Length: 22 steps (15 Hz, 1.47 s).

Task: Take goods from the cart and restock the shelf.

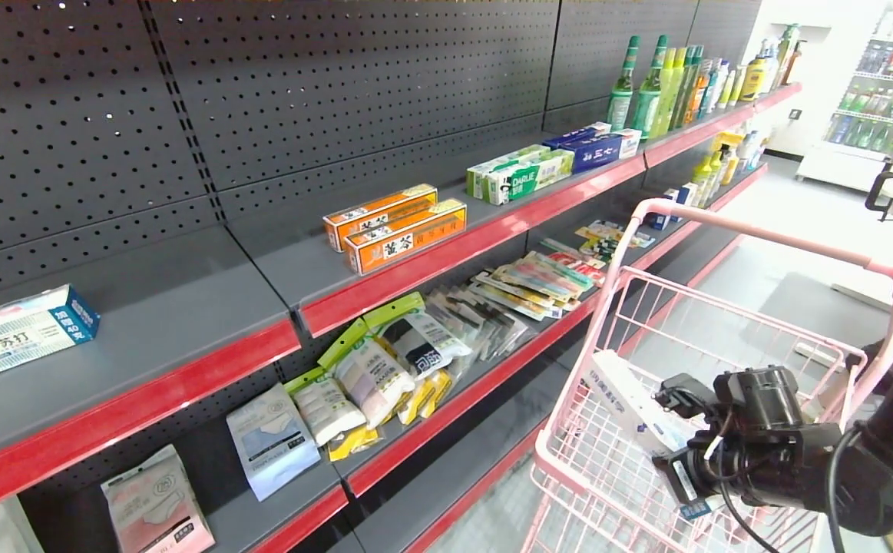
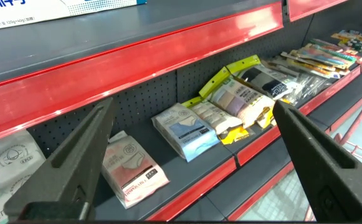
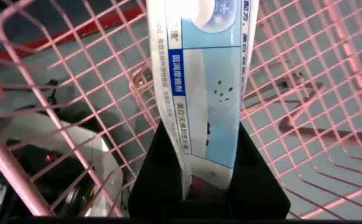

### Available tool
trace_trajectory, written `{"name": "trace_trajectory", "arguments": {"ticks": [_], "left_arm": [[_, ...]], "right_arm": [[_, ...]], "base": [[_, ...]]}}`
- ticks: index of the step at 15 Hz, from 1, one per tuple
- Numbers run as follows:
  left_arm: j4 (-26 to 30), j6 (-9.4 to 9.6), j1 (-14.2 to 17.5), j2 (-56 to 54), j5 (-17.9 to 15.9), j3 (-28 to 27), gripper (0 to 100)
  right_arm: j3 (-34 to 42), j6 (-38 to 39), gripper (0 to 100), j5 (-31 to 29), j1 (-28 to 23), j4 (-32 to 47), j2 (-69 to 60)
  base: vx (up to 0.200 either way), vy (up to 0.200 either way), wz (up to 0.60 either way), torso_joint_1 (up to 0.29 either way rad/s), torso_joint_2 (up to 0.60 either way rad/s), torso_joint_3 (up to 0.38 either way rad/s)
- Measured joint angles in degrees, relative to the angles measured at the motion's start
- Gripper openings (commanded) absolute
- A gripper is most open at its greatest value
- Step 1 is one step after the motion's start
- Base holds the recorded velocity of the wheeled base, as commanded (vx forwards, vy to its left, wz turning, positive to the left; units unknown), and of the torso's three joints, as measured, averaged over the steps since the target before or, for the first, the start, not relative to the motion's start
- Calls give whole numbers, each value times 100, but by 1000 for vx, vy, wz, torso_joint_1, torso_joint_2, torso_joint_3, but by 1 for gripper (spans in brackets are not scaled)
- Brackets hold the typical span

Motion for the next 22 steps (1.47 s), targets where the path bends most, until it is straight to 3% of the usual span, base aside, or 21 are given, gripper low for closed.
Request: {"name": "trace_trajectory", "arguments": {"ticks": [3,8,17,22], "left_arm": [[0,0,0,0,5,0,100],[0,-1,0,0,5,0,100],[0,-1,0,0,0,0,100],[2,0,0,0,0,0,100]], "right_arm": [[-33,154,0,-268,11,325,-722],[-936,176,0,-317,-249,2743,-2194],[-1028,176,0,-319,-1295,4634,-4743],[-739,165,0,-333,-1636,5025,-5769]], "base": [[0,0,0,0,0,0],[0,0,0,0,0,0],[0,0,0,0,0,0],[0,0,0,163,-378,-220]]}}
